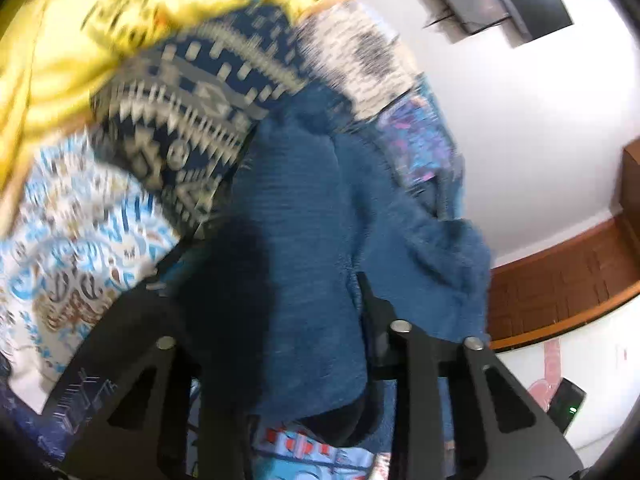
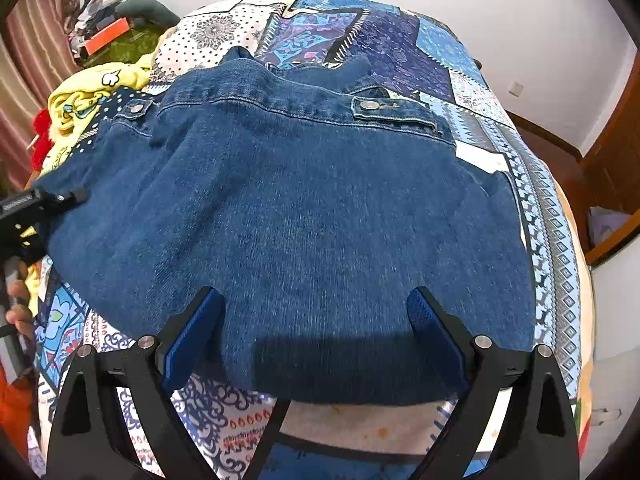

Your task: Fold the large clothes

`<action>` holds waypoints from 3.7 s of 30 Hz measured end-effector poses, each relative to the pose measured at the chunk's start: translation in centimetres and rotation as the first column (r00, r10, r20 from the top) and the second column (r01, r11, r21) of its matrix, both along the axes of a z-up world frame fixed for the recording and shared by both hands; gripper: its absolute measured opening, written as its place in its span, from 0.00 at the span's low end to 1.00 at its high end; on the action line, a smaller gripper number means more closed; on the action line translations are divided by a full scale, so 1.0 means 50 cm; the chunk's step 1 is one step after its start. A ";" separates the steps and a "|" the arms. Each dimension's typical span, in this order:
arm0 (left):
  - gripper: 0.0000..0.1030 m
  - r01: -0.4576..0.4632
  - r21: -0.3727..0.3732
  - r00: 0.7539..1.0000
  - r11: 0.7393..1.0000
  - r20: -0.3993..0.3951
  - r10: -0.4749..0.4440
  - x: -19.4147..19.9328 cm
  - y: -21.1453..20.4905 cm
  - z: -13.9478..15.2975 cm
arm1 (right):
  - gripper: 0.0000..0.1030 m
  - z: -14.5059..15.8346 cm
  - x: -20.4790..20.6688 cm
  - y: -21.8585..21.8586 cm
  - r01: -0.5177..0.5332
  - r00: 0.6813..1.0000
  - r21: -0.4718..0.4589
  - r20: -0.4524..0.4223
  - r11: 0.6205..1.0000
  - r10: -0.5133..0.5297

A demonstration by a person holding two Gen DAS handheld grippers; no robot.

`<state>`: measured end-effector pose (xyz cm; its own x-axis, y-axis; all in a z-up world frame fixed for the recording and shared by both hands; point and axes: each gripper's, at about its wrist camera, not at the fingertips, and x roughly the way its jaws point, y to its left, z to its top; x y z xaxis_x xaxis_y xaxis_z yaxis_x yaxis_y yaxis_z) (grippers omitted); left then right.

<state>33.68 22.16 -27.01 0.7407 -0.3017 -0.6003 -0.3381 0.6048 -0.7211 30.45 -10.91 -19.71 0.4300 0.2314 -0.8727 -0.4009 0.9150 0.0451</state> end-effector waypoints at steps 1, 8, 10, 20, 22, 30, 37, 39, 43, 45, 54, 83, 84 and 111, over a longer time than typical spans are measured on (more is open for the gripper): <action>0.24 0.001 -0.007 1.000 1.000 0.018 -0.001 0.000 0.003 0.011 | 0.91 0.002 -0.001 0.001 0.000 1.000 -0.002 -0.005 1.000 0.000; 0.20 -0.019 0.147 0.981 0.989 0.195 -0.010 -0.045 -0.012 0.181 | 0.91 0.060 -0.022 0.027 -0.033 0.999 0.036 0.010 0.999 0.033; 0.20 -0.040 0.191 0.974 0.981 0.224 -0.004 -0.070 -0.011 0.219 | 0.91 0.080 -0.029 0.049 -0.052 0.998 0.055 0.029 0.997 0.050; 0.20 -0.044 0.409 0.972 0.912 0.229 -0.056 -0.127 -0.045 0.282 | 0.91 0.031 -0.034 0.243 -0.213 0.976 0.031 -0.028 0.977 0.214; 0.20 -0.018 0.462 0.977 0.887 0.196 -0.082 -0.115 -0.067 0.269 | 0.91 0.003 -0.031 0.269 -0.233 0.971 0.004 -0.049 0.972 0.233; 0.20 0.026 0.521 0.971 0.853 0.190 -0.146 -0.058 -0.136 0.280 | 0.97 -0.027 -0.021 0.247 -0.285 0.953 0.033 -0.100 0.958 0.287; 0.19 0.096 0.599 0.937 0.795 0.216 -0.276 0.022 -0.292 0.333 | 0.97 0.095 -0.047 0.072 -0.122 0.993 0.221 0.022 0.968 0.120; 0.19 0.141 0.620 0.915 0.771 0.215 -0.341 0.049 -0.367 0.341 | 0.98 0.122 -0.054 0.015 -0.064 0.997 0.228 0.066 0.972 0.051; 0.19 0.213 0.679 0.871 0.702 0.193 -0.451 0.077 -0.491 0.332 | 0.98 0.153 -0.062 -0.114 0.103 0.975 0.182 0.178 0.978 -0.136; 0.19 0.267 0.702 0.846 0.661 0.157 -0.509 0.087 -0.553 0.312 | 0.98 0.154 -0.060 -0.170 0.168 0.963 0.176 0.182 0.970 -0.200; 0.19 0.559 0.738 0.701 0.378 -0.177 -0.691 0.065 -0.734 0.135 | 0.98 0.103 -0.055 -0.328 0.354 0.923 0.160 0.098 0.922 -0.371; 0.93 0.408 0.732 0.894 0.546 -0.198 -0.402 -0.037 -0.416 0.180 | 0.97 0.037 0.010 -0.187 0.144 0.990 0.188 -0.020 0.972 -0.143; 0.94 0.419 0.724 0.893 0.548 -0.218 -0.394 -0.035 -0.408 0.162 | 0.97 0.019 0.014 -0.191 0.153 0.988 0.177 -0.042 0.972 -0.148; 0.95 0.459 0.667 0.872 0.587 -0.214 -0.439 0.182 -0.351 0.183 | 0.98 0.064 0.159 -0.119 -0.085 0.996 0.169 -0.021 0.982 0.090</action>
<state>42.77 4.60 -17.88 0.6083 -0.0939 -0.7882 0.1035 0.9939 -0.0385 38.41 -16.86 -16.51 0.3772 0.4114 -0.8297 -0.4755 0.8548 0.2076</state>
